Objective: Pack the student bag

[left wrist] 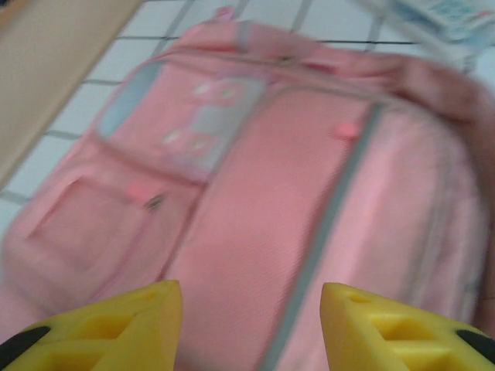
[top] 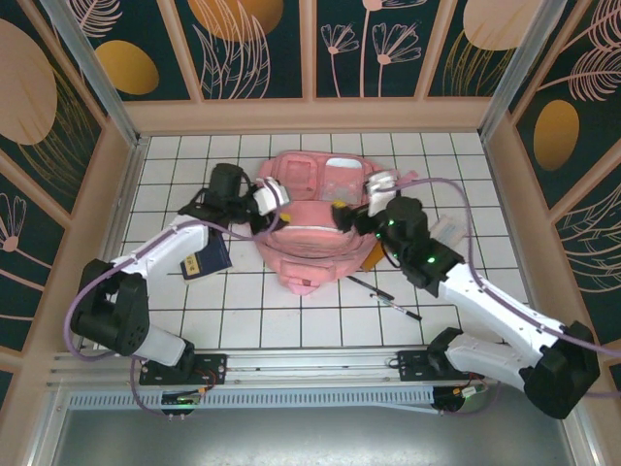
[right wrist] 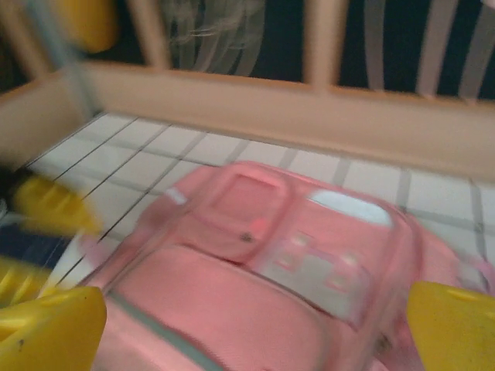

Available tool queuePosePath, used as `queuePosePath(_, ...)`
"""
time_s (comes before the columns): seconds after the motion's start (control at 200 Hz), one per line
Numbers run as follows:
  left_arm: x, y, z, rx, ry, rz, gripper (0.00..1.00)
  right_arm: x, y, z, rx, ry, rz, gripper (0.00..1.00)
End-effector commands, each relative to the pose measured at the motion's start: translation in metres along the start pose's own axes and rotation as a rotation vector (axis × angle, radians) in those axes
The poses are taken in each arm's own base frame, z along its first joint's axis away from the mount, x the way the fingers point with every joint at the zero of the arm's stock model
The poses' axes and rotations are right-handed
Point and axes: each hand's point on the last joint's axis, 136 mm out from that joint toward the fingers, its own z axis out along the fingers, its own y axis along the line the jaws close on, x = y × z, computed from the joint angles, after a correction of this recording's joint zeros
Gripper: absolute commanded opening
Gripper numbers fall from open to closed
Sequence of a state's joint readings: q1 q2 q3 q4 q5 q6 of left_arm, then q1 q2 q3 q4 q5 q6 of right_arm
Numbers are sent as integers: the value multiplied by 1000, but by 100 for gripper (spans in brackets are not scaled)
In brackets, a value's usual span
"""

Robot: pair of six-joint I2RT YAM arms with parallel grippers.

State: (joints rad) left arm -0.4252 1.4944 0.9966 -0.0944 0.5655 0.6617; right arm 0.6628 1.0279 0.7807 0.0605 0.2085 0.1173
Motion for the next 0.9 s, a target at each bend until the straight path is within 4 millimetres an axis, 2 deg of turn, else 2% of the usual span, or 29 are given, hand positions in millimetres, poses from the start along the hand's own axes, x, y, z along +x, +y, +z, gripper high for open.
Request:
queuePosePath(0.0, 0, -24, 18, 70, -4, 26, 50, 34, -54, -5, 186, 193, 475, 99)
queuePosePath(0.075, 10, -43, 33, 96, 42, 90, 54, 69, -69, -2, 189, 384, 584, 99)
queuePosePath(0.135, 24, -55, 44, 132, 100, 126, 54, 101, -78, -2, 203, 525, 673, 86)
queuePosePath(0.145, 17, -50, 45, 124, 91, 140, 54, 105, -79, -2, 197, 544, 687, 84)
queuePosePath(0.175, 19, -51, 49, 134, 113, 153, 54, 117, -76, -1, 169, 600, 722, 78)
queuePosePath(0.265, 26, -50, 56, 153, 161, 156, 55, 146, -59, 3, 78, 745, 794, 70)
queuePosePath(0.355, 15, -53, 54, 179, 128, 162, 56, 161, -44, 6, 26, 829, 850, 62)
queuePosePath(0.44, 0, -60, 45, 205, 71, 185, 57, 165, -37, 10, 6, 846, 890, 53)
queuePosePath(0.586, -8, -67, 34, 225, 36, 194, 58, 167, -32, 19, -3, 866, 915, 51)
queuePosePath(0.656, -8, -70, 30, 225, 34, 195, 58, 166, -31, 25, -5, 865, 920, 40)
queuePosePath(0.821, -20, -68, 20, 184, -11, 160, 58, 164, -27, 37, -22, 861, 953, 41)
queuePosePath(0.896, -19, -63, 22, 153, -5, 102, 62, 157, -20, 42, -50, 847, 959, 34)
